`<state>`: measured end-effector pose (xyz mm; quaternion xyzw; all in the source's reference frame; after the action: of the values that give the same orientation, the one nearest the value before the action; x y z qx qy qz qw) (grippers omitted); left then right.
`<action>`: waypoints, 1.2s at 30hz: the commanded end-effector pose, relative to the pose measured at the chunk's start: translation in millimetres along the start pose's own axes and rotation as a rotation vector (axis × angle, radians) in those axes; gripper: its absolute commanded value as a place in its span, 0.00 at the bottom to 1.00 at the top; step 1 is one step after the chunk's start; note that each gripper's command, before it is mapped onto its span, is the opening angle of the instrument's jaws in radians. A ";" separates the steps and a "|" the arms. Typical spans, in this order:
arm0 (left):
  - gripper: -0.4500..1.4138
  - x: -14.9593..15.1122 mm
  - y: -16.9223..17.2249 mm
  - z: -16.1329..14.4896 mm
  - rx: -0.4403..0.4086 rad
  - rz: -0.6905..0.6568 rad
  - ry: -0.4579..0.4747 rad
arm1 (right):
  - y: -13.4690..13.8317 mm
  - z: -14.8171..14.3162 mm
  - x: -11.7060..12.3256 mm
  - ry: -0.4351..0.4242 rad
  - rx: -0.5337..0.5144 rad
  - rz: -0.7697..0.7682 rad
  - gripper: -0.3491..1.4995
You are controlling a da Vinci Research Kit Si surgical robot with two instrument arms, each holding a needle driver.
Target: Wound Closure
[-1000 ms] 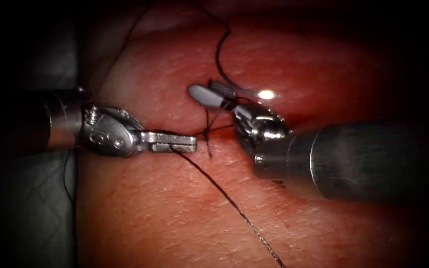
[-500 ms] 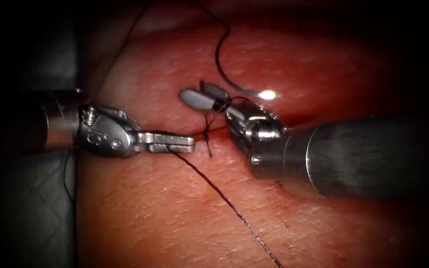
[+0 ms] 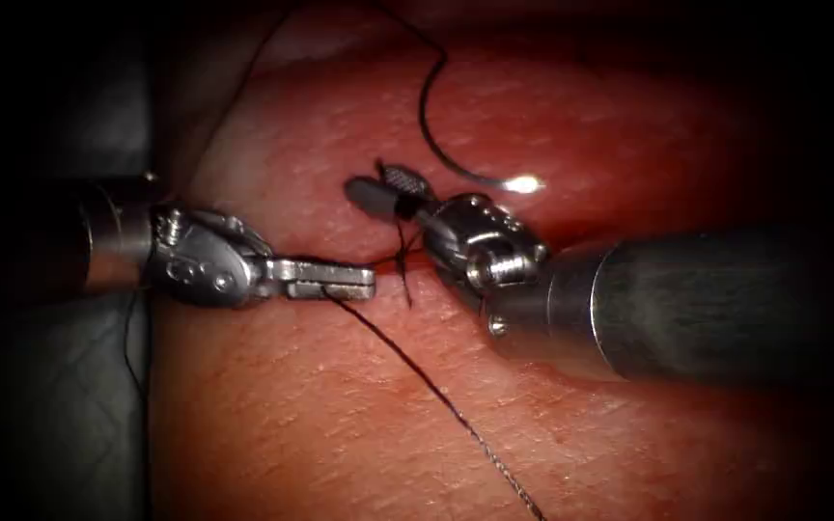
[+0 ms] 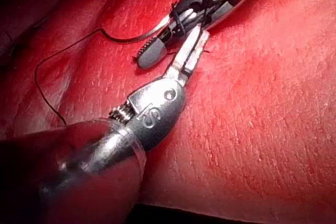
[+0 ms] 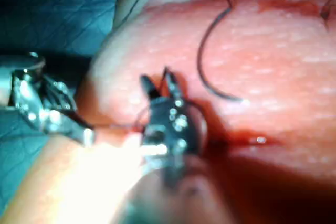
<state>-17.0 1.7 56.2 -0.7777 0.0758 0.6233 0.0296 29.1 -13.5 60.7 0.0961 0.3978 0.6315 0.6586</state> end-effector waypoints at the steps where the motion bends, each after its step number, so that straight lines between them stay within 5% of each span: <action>1: 0.00 -0.7 0.2 0.3 -0.002 -0.001 0.002 | -0.1 0.5 -1.0 -0.001 -0.010 -0.014 0.00; 17: 0.00 -0.7 -0.7 -1.6 0.004 -0.041 -0.036 | -2.0 -2.0 -0.1 -0.007 -0.031 -0.086 0.00; 36: 0.00 -3.4 -8.3 -4.8 0.046 -0.055 -0.187 | -4.4 -5.8 -1.5 0.027 0.063 -0.197 0.00</action>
<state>-11.2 9.8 59.7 -0.7147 0.0659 0.6926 0.0721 28.4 -16.7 54.1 0.0661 0.4353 0.5515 0.7085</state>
